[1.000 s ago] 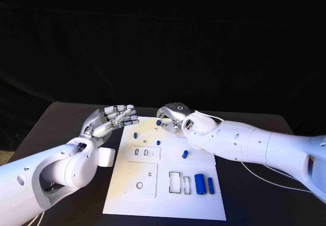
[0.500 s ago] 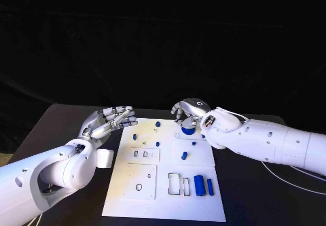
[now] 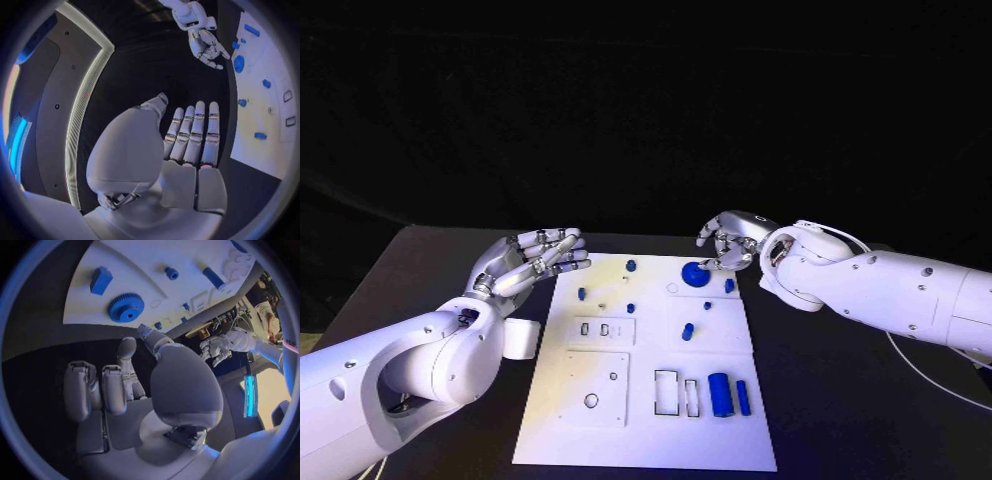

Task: Assemble the parts on the task board

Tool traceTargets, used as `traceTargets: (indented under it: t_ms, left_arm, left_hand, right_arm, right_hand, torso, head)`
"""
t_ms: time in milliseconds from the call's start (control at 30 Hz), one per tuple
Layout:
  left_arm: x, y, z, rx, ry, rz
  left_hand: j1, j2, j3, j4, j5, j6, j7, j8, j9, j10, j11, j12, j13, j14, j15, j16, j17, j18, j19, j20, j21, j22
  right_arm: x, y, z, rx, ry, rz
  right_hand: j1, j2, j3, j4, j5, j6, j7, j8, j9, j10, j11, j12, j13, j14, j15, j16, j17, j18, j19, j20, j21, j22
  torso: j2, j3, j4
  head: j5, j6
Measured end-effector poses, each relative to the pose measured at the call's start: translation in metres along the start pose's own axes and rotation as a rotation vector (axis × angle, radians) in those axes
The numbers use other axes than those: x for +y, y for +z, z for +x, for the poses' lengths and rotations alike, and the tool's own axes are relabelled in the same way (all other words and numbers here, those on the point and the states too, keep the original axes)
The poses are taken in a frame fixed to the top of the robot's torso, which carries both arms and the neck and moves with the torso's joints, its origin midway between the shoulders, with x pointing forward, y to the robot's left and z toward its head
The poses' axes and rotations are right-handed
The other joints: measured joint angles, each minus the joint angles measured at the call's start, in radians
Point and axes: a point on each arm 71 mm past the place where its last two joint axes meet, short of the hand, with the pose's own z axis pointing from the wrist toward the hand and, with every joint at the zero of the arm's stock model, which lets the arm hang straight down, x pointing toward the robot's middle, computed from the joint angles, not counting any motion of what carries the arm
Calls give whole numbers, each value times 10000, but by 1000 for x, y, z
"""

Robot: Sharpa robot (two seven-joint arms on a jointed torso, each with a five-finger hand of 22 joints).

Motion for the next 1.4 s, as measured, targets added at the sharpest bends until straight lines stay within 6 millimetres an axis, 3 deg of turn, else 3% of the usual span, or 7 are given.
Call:
traceTargets:
  t_ms: [333, 1400]
  left_arm:
    - [1, 1, 1, 23, -19, -22]
    - [2, 2, 1, 10, -14, -39]
  left_hand:
    - [0, 0, 28, -29, 0, 0, 0, 0, 1, 0, 0, 0, 0, 0, 0, 0, -1, 0, 0, 0, 0, 1]
    - [0, 0, 27, -29, 0, 0, 0, 0, -7, 0, 0, 0, 0, 0, 0, 0, 5, 0, 0, 0, 0, -9]
  right_arm:
    - [-7, -1, 9, 629, 244, 457]
    - [-4, 6, 28, 1036, 358, 584]
  right_hand:
    - [168, 97, -269, 269, 14, -255, 69, 271, 178, 546, 114, 2712, 2685, -26, 51, 275, 304, -1, 218, 73, 233, -1]
    - [286, 215, -156, 489, 189, -163, 58, 546, 290, 823, 89, 3645, 3612, -1, 76, 350, 300, 0, 232, 88, 273, -5]
  torso:
    - [0, -34, 19]
    - [-2, -22, 30]
  head:
    - [-76, -58]
    - [-59, -158]
